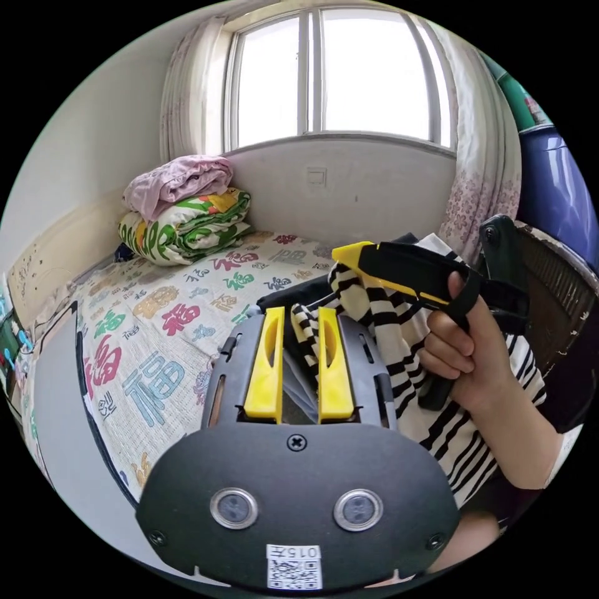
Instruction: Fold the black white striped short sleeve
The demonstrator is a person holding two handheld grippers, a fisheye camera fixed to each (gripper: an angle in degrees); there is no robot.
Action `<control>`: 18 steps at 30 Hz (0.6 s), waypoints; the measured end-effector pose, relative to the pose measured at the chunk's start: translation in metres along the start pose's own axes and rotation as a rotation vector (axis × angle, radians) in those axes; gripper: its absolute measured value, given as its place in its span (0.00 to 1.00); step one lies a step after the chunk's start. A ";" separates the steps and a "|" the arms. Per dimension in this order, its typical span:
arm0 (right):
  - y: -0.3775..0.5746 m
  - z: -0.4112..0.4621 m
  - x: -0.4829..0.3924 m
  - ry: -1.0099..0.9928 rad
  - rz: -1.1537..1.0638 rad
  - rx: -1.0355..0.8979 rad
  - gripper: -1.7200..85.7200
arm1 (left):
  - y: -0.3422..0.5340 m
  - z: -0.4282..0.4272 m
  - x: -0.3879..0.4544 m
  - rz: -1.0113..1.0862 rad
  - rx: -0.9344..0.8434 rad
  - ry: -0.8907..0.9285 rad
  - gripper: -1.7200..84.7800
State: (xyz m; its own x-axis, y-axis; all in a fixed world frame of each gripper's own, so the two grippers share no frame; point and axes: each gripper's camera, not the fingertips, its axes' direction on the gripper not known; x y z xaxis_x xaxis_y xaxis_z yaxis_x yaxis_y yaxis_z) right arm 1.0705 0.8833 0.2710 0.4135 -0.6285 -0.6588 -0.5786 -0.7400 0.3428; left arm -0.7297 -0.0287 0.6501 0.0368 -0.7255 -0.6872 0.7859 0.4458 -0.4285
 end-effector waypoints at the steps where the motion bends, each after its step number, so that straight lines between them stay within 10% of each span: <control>1: 0.001 -0.006 -0.001 0.000 -0.003 0.002 0.03 | 0.007 -0.004 0.008 0.028 -0.002 -0.004 0.09; 8: 0.003 -0.033 -0.007 0.064 0.057 -0.006 0.02 | 0.049 -0.072 0.019 -0.054 0.044 0.046 0.04; 18: 0.006 -0.232 -0.201 0.120 -0.305 0.206 0.02 | 0.194 -0.425 0.050 -0.151 0.495 -0.004 0.03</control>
State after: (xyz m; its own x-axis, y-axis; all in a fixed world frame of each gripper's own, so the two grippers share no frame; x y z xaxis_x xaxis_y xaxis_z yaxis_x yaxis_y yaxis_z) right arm 1.1472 0.9496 0.5611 0.6608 -0.4199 -0.6221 -0.5407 -0.8412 -0.0066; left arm -0.8379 0.2441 0.2829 -0.0980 -0.7651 -0.6364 0.9805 0.0350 -0.1932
